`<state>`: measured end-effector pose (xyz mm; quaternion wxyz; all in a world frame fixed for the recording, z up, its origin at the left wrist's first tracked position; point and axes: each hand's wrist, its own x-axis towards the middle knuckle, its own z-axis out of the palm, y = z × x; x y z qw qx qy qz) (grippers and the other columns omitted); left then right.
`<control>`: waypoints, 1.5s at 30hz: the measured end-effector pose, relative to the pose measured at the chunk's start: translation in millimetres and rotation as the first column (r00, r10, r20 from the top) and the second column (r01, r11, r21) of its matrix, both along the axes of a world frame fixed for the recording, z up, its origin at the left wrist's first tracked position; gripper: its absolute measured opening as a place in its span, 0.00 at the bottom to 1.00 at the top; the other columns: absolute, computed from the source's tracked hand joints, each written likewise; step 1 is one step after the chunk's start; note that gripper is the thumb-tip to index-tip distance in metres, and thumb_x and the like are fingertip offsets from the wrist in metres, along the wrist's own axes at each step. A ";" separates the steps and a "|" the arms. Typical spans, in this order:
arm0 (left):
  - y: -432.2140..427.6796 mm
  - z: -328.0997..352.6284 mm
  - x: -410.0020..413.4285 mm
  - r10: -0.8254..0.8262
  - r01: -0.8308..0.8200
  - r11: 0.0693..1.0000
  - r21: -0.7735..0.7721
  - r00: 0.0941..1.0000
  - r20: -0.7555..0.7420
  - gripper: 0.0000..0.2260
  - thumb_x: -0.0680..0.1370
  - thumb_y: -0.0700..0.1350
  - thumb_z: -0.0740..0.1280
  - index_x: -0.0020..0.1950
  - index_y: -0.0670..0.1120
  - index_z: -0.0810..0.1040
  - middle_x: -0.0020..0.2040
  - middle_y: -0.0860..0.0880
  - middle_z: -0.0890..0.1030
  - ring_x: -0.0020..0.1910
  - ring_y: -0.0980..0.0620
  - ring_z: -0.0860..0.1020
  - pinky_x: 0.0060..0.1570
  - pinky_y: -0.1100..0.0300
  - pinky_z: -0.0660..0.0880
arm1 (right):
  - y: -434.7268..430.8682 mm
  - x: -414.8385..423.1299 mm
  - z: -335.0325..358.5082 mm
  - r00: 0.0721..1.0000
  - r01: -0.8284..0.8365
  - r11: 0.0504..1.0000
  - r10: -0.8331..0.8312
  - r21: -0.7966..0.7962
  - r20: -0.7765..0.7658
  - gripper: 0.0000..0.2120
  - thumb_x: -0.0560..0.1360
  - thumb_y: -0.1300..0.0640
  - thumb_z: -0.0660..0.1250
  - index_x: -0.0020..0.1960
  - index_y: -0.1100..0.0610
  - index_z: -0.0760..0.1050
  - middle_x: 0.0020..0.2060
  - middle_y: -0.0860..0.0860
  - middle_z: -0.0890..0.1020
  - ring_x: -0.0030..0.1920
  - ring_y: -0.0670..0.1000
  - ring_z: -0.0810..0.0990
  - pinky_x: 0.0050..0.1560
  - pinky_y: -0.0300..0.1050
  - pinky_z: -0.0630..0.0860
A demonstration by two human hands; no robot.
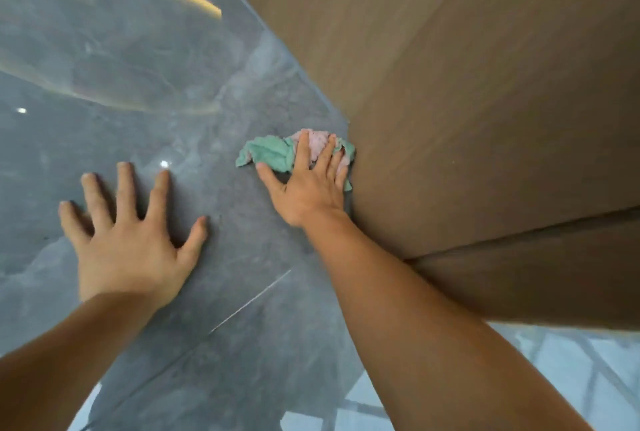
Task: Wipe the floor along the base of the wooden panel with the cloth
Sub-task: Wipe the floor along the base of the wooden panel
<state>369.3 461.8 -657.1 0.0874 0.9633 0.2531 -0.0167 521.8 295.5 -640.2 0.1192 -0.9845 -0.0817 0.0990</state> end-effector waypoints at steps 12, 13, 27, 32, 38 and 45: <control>-0.2 -13.2 -2.0 -0.003 -0.001 0.998 0.058 0.998 0.064 0.41 0.70 0.69 0.59 0.78 0.50 0.65 0.81 0.39 0.59 0.78 0.29 0.54 0.72 0.31 0.49 | 114.6 113.0 6.7 0.996 -0.082 0.996 0.081 -0.026 -0.040 0.39 0.69 0.22 0.51 0.76 0.36 0.51 0.78 0.64 0.40 0.78 0.66 0.39 0.74 0.64 0.33; -0.7 -11.5 -2.6 -0.003 0.000 0.999 0.050 0.999 0.053 0.41 0.70 0.70 0.58 0.78 0.50 0.65 0.81 0.39 0.59 0.79 0.29 0.54 0.73 0.32 0.49 | 109.6 114.9 9.3 0.991 -0.126 0.992 0.125 -0.028 -0.047 0.37 0.70 0.24 0.52 0.75 0.36 0.53 0.79 0.63 0.40 0.78 0.65 0.40 0.75 0.63 0.34; -6.9 3.0 -3.2 0.015 -0.016 0.998 -0.055 1.000 -0.011 0.41 0.72 0.73 0.52 0.80 0.52 0.59 0.83 0.40 0.53 0.81 0.32 0.46 0.75 0.32 0.43 | -5.9 -32.7 14.6 0.996 0.079 0.993 -0.082 -0.086 -0.032 0.43 0.72 0.27 0.53 0.79 0.51 0.49 0.77 0.70 0.48 0.78 0.64 0.44 0.77 0.59 0.35; -5.0 3.2 -4.2 0.012 -0.011 0.999 -0.053 1.000 0.011 0.42 0.72 0.74 0.51 0.80 0.52 0.59 0.82 0.39 0.54 0.80 0.31 0.48 0.74 0.31 0.44 | -37.4 -105.1 18.8 0.988 -0.027 0.983 -0.001 -0.182 -0.151 0.47 0.70 0.24 0.47 0.79 0.49 0.39 0.77 0.68 0.43 0.78 0.62 0.38 0.77 0.59 0.36; -3.1 3.1 -3.3 -0.007 0.009 0.998 -0.054 1.000 0.029 0.42 0.72 0.74 0.51 0.80 0.51 0.59 0.82 0.38 0.55 0.80 0.30 0.48 0.74 0.30 0.44 | -72.4 -161.5 34.7 0.953 -0.187 0.974 0.148 -0.128 -0.265 0.46 0.69 0.24 0.51 0.78 0.45 0.38 0.78 0.63 0.39 0.78 0.60 0.37 0.77 0.54 0.38; -11.0 -0.7 -21.0 -0.025 0.027 0.999 -0.043 0.999 0.040 0.41 0.74 0.71 0.51 0.80 0.47 0.58 0.81 0.35 0.56 0.79 0.28 0.50 0.75 0.31 0.46 | -125.4 -221.2 34.9 0.908 -0.389 0.911 0.354 -0.136 -0.225 0.37 0.75 0.29 0.49 0.78 0.44 0.47 0.80 0.60 0.46 0.79 0.58 0.43 0.78 0.55 0.38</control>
